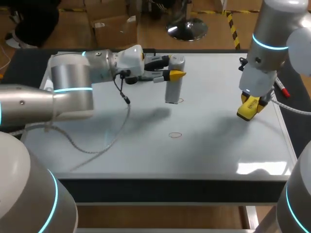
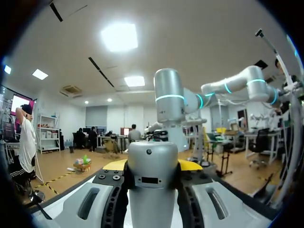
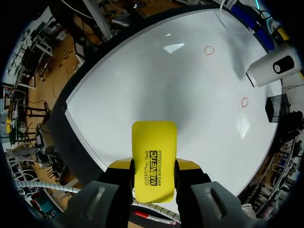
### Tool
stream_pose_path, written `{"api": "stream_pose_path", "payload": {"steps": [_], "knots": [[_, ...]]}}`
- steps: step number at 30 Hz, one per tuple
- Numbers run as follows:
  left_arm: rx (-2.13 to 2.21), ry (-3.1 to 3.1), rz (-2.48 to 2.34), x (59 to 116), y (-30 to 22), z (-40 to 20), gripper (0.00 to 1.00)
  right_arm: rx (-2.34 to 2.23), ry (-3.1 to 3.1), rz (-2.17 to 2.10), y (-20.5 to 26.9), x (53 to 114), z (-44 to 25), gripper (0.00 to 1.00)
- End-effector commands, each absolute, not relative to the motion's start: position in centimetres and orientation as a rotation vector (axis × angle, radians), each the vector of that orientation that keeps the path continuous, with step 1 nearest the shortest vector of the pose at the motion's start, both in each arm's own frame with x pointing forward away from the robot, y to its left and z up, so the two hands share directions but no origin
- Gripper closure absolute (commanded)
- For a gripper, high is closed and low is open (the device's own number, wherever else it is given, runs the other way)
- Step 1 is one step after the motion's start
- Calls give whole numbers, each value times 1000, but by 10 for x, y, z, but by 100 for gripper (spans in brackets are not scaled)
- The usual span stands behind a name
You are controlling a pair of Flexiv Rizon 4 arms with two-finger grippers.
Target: Pick up the inspection probe, press it on each red-marked spot on the whiteboard one by one, put down the probe, pick up the eraser, and wipe off all the red marks.
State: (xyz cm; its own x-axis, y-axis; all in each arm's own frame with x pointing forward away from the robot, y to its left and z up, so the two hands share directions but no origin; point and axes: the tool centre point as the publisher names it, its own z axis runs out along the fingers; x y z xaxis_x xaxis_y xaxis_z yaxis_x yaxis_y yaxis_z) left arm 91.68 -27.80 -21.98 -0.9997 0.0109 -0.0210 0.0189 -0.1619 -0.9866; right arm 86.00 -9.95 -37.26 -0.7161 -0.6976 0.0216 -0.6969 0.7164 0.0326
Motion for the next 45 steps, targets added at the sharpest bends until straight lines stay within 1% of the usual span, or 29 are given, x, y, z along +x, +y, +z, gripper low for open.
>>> {"api": "stream_pose_path", "payload": {"steps": [1, 11, 45], "knots": [[79, 2034, -2422, 933, -295, -231, 100, 1172, -2879, -29, -100, 860, -372, 100], [79, 2031, -2422, 946, -305, -245, 100, 1172, -2879, -29, -100, 860, -372, 100], [65, 2089, -2344, 960, -303, -269, 100, 1172, -2879, -29, -100, 860, -372, 100]]}}
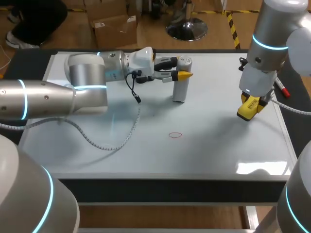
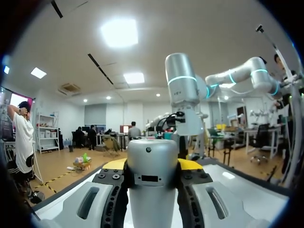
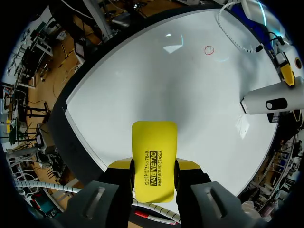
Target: Pick up the inspection probe, press it on each red-marked spot on the whiteboard one by one, put down the probe, pick up the eraser, and wipe off all the red marks.
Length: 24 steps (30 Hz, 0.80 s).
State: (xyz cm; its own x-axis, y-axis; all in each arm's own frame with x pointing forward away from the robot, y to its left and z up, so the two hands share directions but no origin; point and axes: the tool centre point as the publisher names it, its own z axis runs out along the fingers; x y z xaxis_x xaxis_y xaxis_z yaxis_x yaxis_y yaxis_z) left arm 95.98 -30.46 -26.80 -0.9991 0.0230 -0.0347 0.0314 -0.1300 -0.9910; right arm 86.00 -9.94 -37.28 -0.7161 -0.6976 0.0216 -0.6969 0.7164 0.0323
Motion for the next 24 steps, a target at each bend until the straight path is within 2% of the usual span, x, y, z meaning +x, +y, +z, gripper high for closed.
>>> {"api": "stream_pose_path", "payload": {"steps": [1, 24], "knots": [[63, 2103, -2331, 960, -302, -270, 100, 1172, -2879, -29, -100, 860, -372, 100], [82, 2151, -2303, 959, -301, -274, 100, 1172, -2879, -29, -100, 860, -372, 100]]}}
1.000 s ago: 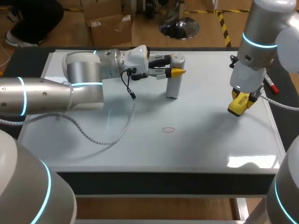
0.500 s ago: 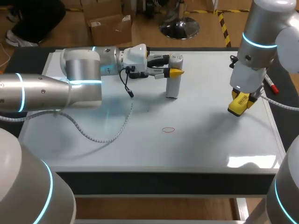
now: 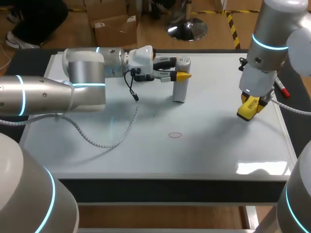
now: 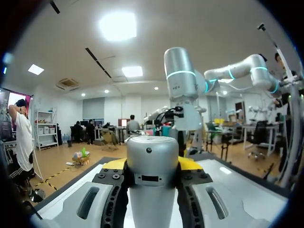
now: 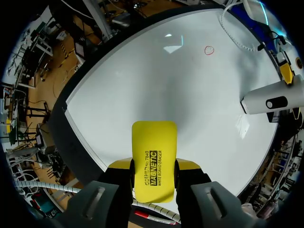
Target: Pick up the inspection probe, press it on each red-marked spot on the whiteboard one by one, put down the probe, pick up the eraser, and wipe off all the red marks.
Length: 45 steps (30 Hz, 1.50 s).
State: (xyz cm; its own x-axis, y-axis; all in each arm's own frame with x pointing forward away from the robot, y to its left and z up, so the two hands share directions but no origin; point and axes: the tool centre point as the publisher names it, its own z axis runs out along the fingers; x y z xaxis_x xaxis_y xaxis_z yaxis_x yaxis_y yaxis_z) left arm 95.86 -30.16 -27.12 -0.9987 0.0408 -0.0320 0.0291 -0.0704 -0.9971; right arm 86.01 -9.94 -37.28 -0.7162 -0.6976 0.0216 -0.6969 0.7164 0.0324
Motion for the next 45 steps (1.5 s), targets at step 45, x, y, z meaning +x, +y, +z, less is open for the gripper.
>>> {"api": "stream_pose_path", "payload": {"steps": [45], "knots": [[-73, -2040, 2351, 1038, -306, -176, 100, 1172, -2879, -29, -100, 860, -372, 100]]}}
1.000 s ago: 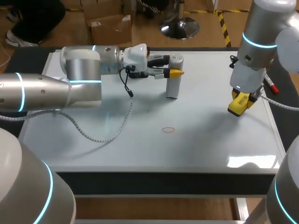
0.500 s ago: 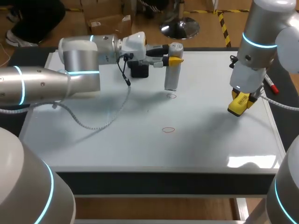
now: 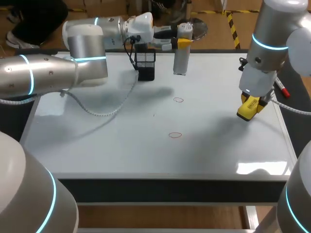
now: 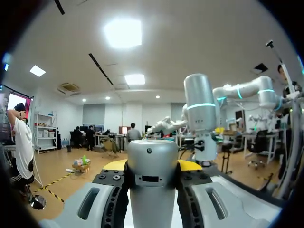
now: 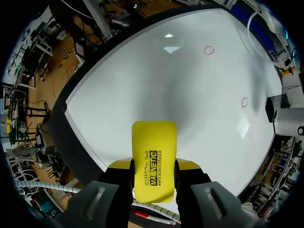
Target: Pick up the inspection probe, press it on each red-marked spot on the whiteboard one by one, put down the probe, pick up the eraser, and wipe off all the red marks.
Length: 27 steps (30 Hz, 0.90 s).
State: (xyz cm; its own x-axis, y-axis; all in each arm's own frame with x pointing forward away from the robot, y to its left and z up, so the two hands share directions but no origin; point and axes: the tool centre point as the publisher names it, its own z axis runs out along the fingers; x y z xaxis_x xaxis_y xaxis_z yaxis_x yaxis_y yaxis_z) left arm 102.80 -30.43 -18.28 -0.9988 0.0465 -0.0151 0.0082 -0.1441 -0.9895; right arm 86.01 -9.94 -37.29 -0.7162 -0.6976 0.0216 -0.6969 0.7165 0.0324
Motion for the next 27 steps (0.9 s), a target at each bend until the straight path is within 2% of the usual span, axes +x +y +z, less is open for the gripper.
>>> {"api": "stream_pose_path", "payload": {"steps": [1, 12, 27], "knots": [[-79, -2039, 2354, 1041, -306, -174, 100, 1172, -2879, -29, -100, 860, -372, 100], [-109, -2078, 2369, 1070, -312, -156, 100, 1172, -2879, -29, -100, 860, -372, 100], [-74, -2083, 2379, 1099, -314, -164, 100, 1172, -2879, -29, -100, 860, -372, 100]]}}
